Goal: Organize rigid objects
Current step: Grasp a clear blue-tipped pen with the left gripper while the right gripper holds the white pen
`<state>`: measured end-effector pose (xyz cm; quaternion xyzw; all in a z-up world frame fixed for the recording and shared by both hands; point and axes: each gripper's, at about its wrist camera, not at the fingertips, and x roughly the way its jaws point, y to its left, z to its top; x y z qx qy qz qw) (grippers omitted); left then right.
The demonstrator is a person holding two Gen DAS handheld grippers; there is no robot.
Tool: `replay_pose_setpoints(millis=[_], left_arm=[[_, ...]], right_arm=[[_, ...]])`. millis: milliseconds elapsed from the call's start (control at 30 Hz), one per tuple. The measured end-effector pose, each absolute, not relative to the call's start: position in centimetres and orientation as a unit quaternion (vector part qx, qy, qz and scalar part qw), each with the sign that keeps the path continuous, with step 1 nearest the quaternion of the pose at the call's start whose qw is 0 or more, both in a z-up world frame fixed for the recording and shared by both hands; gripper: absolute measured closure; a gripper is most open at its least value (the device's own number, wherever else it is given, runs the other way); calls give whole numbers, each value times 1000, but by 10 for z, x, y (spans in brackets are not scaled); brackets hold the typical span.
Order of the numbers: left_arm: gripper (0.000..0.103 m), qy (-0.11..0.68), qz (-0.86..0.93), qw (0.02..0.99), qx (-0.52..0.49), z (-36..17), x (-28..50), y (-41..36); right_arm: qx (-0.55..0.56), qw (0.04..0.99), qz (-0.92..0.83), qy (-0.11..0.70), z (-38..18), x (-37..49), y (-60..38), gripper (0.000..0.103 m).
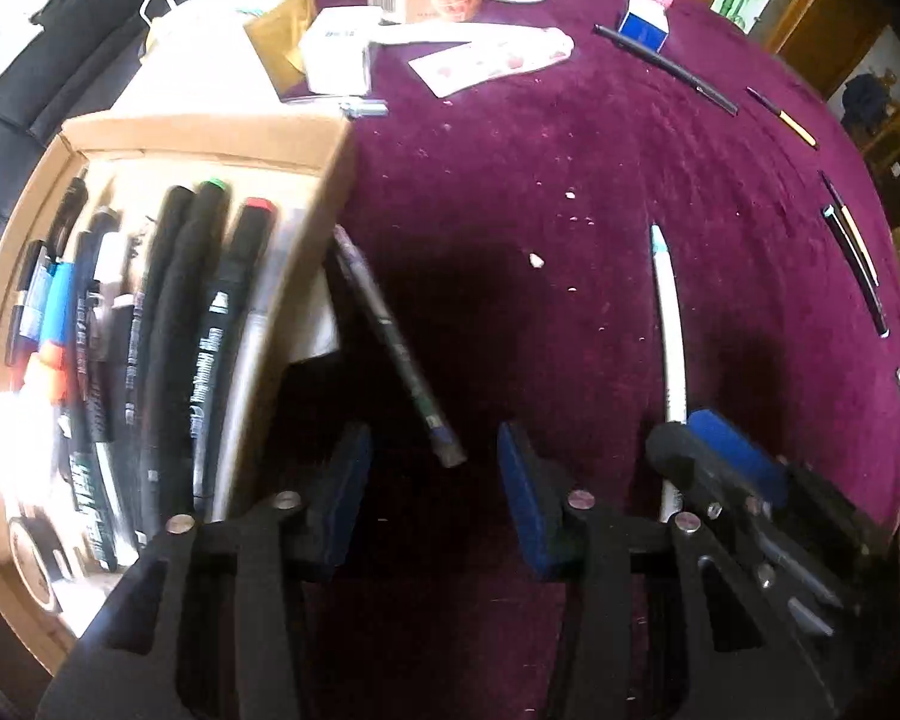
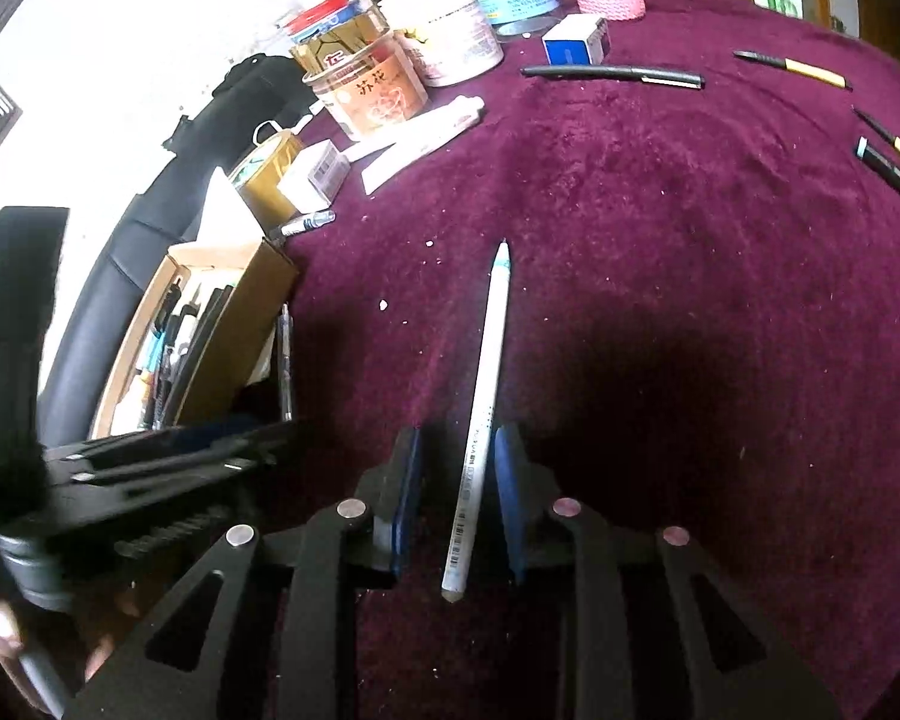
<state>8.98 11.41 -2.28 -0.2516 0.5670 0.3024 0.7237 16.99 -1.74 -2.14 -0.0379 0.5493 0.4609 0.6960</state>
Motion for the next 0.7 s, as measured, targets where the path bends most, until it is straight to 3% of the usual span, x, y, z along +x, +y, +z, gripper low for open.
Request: replay_pose_setpoints(millis=[167, 233, 367, 700], left_arm=[[63, 554, 339, 717, -253, -25, 101, 126], [79, 550, 343, 717, -256, -24, 100, 127], [96, 551, 332, 727, -240, -24, 96, 128], [97, 564, 227, 760, -228, -12, 61, 85]], right_arm=[[-27, 693, 456, 558, -22, 174, -22, 81], [-28, 694, 455, 558, -21, 173, -22, 81], [-31, 695, 454, 556, -21, 173, -21, 81], [-42, 706, 453, 543, -20, 169, -18, 81]])
